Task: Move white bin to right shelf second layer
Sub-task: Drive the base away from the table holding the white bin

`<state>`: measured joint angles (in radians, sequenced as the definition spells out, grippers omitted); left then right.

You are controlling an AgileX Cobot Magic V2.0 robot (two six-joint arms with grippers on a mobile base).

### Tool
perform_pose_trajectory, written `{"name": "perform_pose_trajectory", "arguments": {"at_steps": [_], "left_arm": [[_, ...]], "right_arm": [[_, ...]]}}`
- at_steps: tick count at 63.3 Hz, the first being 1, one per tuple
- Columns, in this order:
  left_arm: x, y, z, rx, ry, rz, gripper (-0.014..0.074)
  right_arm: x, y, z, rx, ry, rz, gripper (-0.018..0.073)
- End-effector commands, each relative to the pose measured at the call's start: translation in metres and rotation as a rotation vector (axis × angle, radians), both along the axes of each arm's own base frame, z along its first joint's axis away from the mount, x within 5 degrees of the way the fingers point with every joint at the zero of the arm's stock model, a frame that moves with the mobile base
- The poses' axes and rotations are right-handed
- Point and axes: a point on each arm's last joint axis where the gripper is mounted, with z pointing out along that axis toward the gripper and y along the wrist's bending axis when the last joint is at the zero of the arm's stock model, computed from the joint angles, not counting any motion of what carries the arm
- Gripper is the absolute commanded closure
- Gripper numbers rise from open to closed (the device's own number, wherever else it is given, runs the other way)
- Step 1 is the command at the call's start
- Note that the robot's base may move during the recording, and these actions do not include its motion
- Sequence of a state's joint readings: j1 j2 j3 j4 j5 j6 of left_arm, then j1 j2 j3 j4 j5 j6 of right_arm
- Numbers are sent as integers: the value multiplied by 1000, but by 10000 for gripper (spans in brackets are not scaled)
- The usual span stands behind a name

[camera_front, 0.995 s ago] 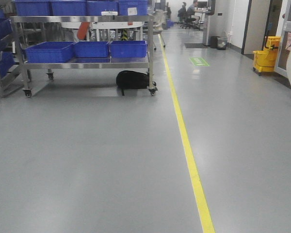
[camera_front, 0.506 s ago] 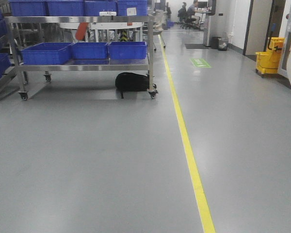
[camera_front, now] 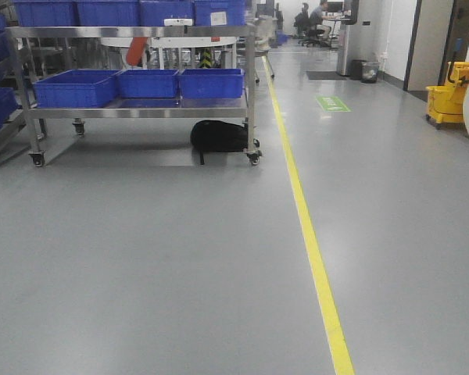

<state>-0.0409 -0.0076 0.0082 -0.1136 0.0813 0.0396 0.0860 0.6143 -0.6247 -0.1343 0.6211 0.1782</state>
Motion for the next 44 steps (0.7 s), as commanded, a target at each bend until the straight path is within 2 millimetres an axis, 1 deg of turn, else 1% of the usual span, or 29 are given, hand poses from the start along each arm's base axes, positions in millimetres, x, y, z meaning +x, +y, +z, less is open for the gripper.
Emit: {"name": "perform_pose_trajectory", "arguments": {"at_steps": [1,44], "left_arm": [[-1,1,-1,-10,-72,9,512],[-1,1,-1,-10,-72,9,512]], "right_arm": [[2,0,18,-7,-124,5,510],[2,0,18,-7,-124,5,510]]}}
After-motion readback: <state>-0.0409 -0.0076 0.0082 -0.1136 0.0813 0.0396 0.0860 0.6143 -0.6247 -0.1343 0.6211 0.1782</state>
